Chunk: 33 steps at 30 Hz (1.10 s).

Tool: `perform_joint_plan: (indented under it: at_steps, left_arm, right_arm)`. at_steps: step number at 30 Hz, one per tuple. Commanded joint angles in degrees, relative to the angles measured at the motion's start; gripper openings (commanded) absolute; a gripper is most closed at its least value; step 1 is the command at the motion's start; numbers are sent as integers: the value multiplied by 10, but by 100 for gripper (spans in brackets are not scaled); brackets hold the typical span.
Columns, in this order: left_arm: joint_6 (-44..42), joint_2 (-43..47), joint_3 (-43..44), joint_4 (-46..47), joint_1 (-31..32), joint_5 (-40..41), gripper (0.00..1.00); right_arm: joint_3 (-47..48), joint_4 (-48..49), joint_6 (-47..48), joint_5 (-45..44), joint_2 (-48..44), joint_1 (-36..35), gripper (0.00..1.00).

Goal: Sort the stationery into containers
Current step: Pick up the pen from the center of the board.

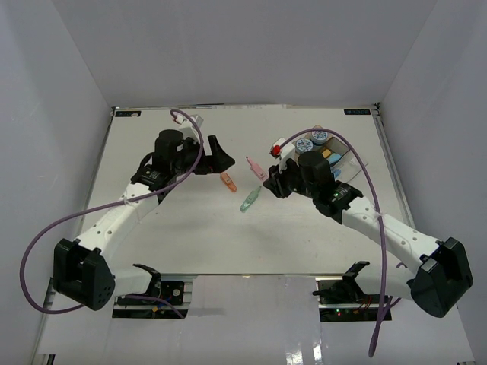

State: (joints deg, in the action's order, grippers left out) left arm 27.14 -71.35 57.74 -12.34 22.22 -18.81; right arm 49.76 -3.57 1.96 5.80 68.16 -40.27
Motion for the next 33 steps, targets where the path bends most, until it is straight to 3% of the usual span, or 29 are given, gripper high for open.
perform_joint_plan:
  at_steps: [1,17,33]
  left_arm:
    - [27,-13,30,8,26,17,98]
    - [73,-59,42,23,53,44,98]
    - [101,-63,26,72,56,13,98]
  right_arm:
    - [-4,27,9,33,-25,-4,22]
    - [-11,57,-4,49,-46,-3,22]
    - [-12,55,-5,50,-37,-3,22]
